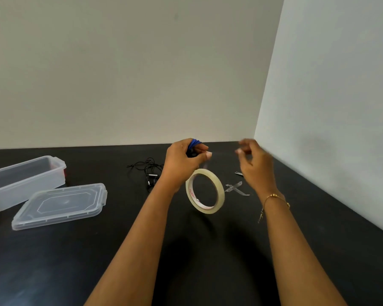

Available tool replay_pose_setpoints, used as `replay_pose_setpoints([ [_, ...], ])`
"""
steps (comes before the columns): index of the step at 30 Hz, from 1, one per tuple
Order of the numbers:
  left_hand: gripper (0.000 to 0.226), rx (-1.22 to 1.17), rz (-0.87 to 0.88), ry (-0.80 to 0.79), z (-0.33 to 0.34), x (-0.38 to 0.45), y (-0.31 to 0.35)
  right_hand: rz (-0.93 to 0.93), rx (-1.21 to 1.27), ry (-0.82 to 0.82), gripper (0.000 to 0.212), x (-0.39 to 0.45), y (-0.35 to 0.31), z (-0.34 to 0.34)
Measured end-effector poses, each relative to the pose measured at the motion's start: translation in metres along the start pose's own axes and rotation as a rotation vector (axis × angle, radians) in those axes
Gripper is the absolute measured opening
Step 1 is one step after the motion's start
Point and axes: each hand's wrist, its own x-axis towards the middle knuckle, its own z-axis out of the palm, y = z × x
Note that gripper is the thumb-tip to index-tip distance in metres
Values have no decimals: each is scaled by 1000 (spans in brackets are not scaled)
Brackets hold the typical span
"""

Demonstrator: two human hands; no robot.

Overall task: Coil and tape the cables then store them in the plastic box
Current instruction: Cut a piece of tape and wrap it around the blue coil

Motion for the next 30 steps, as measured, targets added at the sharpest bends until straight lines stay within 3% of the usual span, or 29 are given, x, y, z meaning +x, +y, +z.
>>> replay_pose_setpoints([
  [4, 9, 9, 0, -36, 4, -2, 4, 302, -389, -166, 35, -20, 65, 8],
  [7, 10, 32, 10, -32, 7, -2, 5, 399, -526, -330, 49, -24, 82, 8],
  [11, 10, 20, 27, -31, 7, -2, 6, 436, -616, -477, 50, -24, 87, 9],
  [18, 10, -5, 42, -34, 4, -2, 4, 419, -768, -336, 27, -22, 74, 12],
  [26, 12, -33, 71, -9, 3, -2, 4, 573, -783, -269, 16, -22, 67, 6],
  [30, 13, 0, 95, -6, 3, -1, 3, 652, -774, -254, 23, -26, 64, 5],
])
